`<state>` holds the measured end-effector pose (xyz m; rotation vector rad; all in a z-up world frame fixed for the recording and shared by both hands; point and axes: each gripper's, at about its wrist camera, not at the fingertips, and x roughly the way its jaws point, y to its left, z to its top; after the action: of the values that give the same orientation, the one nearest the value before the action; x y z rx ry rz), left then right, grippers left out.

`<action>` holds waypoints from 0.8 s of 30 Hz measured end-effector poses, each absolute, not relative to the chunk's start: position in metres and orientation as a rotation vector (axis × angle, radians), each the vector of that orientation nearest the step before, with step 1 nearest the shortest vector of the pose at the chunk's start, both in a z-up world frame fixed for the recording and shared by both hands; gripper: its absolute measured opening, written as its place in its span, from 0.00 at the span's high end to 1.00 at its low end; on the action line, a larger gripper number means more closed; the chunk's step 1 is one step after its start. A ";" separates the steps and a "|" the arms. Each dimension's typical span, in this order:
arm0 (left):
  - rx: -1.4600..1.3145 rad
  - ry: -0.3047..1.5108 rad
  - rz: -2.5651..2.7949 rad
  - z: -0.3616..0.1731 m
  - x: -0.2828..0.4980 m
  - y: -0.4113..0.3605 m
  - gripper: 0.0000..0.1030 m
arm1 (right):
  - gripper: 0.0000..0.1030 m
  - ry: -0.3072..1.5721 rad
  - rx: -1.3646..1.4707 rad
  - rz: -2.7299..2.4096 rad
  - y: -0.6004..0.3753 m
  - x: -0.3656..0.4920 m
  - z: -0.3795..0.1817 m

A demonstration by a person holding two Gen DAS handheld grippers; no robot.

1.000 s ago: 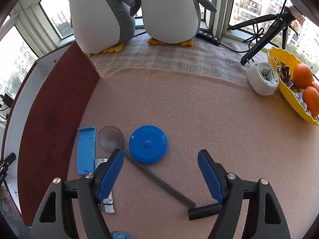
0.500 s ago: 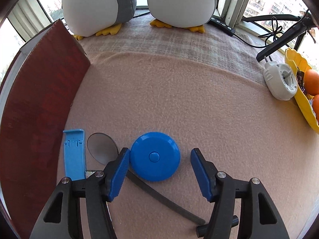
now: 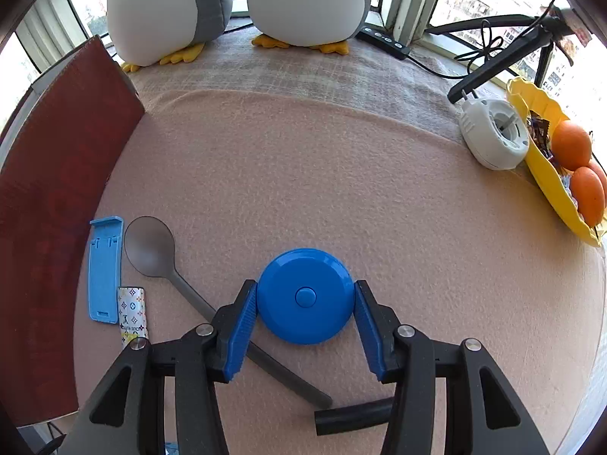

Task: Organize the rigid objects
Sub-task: 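Move the right gripper to the blue tape measure and grasp it, then carry the blue tape measure into the box and release it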

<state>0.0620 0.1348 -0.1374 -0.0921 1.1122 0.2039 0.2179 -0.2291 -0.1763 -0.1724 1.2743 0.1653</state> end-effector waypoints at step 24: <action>-0.089 1.097 0.193 -0.133 0.063 0.127 0.83 | 0.55 0.984 -0.034 0.348 -0.186 0.142 -0.066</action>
<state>0.0631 0.1270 -0.1328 -0.0886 1.0968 0.1927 0.1423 -0.1855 -0.0660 -0.0345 0.9836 0.3481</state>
